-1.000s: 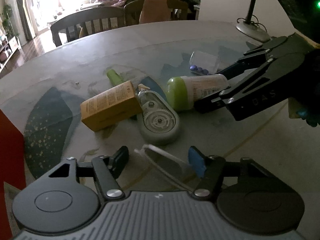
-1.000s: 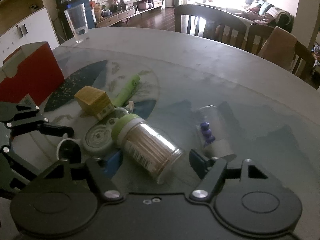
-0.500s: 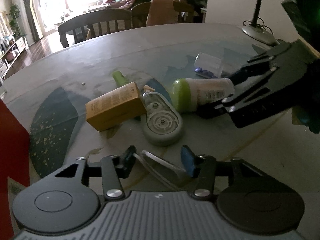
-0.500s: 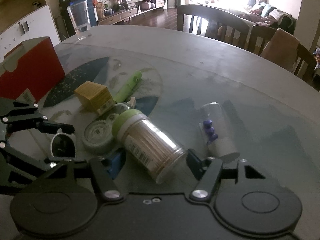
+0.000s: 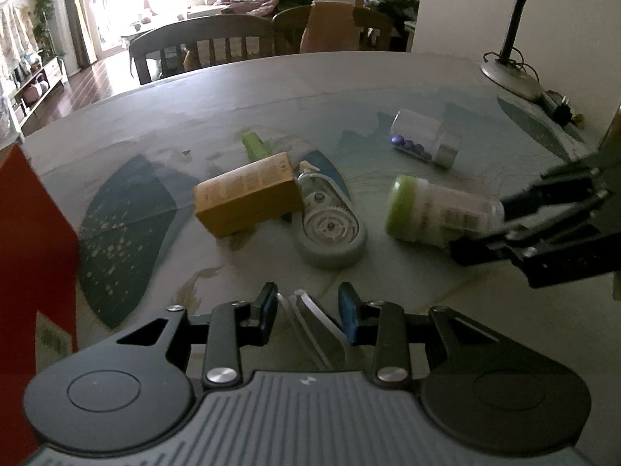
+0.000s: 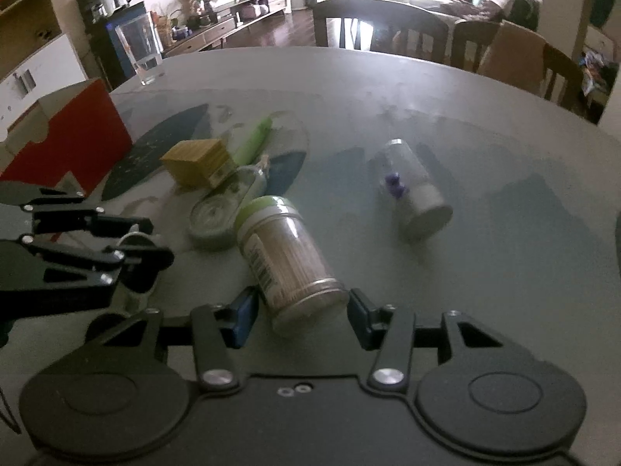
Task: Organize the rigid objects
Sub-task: 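Grasp the white sunglasses with the left tool while the right tool grasps the green-lidded toothpick jar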
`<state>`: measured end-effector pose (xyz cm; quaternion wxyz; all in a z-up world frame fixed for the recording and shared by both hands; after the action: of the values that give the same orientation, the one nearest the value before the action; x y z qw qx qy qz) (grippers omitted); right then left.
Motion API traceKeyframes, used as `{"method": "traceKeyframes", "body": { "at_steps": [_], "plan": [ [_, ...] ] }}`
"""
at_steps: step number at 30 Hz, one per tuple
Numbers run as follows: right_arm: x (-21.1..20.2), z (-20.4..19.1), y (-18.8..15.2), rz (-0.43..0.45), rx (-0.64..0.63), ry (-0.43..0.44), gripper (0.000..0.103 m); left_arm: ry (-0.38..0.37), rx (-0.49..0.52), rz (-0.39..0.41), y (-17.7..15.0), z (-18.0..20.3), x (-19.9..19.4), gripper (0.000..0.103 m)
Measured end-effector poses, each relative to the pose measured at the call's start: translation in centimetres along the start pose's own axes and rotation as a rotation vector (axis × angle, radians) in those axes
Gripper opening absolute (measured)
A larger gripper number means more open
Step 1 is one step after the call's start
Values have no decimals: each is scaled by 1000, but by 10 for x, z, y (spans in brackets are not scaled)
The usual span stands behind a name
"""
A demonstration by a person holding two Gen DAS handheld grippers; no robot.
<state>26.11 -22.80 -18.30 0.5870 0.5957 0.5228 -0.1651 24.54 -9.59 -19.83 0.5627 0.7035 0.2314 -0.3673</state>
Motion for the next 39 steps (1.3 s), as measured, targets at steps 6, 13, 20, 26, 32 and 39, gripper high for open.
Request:
{"method": "traceKeyframes", "body": {
  "at_steps": [6,13,20,26,32,39],
  "plan": [
    [-18,-8,-13,17,47,23,49,21,-47,13,-7,-9,-18,23],
    [-26,-18,-28,13,65,19,48,21,-84,8,-19,-17,-27,23],
    [-24,-25,-41,-12,52,11,49,-22,-86,-3,-30,-17,-29,36],
    [-19,-25,-47,-28,37,3,51,-60,-36,12,-41,-14,-35,66],
    [-18,-32,-42,-16,-1,10,63,-78,46,4,-47,-18,-36,66],
    [-7,-46,-33,-9,-62,-17,63,-100,71,14,-50,-19,-28,66]
  ]
}}
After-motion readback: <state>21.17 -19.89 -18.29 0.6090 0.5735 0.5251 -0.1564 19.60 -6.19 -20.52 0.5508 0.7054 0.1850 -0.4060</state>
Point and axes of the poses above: each gripper's, at about its wrist camera, not at the fingertips, and x roughly the way its jaws point, z to its right, y to its top, the point moved 2 cm from there along x, roughly the way its jaws point, and after that the axes turned 12 degrees about x, right-handed, at the moved point
